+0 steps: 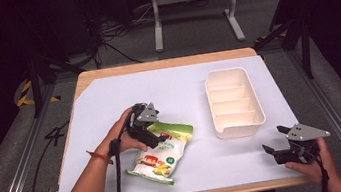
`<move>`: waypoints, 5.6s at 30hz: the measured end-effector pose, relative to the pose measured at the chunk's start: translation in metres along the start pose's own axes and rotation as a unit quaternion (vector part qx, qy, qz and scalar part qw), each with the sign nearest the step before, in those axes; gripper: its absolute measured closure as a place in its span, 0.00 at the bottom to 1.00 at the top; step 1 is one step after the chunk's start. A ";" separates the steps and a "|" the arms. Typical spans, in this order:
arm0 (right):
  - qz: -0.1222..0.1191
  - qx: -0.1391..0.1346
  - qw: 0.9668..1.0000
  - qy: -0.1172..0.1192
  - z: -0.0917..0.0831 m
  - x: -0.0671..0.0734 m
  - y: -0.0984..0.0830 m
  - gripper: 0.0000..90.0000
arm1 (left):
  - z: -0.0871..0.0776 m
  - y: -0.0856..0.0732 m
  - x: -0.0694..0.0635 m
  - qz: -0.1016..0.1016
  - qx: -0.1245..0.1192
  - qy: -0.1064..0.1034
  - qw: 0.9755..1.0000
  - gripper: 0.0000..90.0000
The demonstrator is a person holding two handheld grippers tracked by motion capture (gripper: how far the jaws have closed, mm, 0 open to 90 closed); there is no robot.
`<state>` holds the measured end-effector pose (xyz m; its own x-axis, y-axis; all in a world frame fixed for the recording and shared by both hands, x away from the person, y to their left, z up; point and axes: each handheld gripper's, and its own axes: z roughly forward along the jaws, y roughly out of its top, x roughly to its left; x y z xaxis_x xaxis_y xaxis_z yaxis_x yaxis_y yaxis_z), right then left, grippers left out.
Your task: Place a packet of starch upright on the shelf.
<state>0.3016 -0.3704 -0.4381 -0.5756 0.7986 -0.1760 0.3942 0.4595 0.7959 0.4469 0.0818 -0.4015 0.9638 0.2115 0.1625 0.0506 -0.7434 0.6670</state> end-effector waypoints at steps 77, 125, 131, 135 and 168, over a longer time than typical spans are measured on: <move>-0.001 -0.002 1.000 -0.003 -0.001 0.000 0.000 0.18 | -0.059 0.022 -0.015 -0.031 -0.075 0.112 0.990 1.00; 0.000 -0.003 1.000 -0.001 -0.001 -0.001 -0.001 0.17 | -0.051 0.140 -0.011 0.019 -0.144 0.123 0.982 1.00; -0.001 -0.003 1.000 0.000 -0.001 -0.001 -0.001 0.17 | -0.048 0.155 -0.015 0.026 -0.138 0.114 0.983 1.00; 0.000 -0.003 1.000 -0.001 -0.001 -0.001 -0.001 0.17 | -0.043 0.165 -0.021 0.035 -0.130 0.108 0.985 1.00; 0.001 -0.007 1.000 0.000 -0.002 -0.002 -0.001 0.17 | 0.017 0.231 -0.040 0.052 -0.128 0.076 0.988 1.00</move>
<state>0.3009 -0.3735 -0.4376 -0.5752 0.7992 -0.1747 0.3851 0.4529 0.8041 0.4241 -0.1092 -0.2666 0.9091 0.2494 0.3335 -0.1329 -0.5852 0.7999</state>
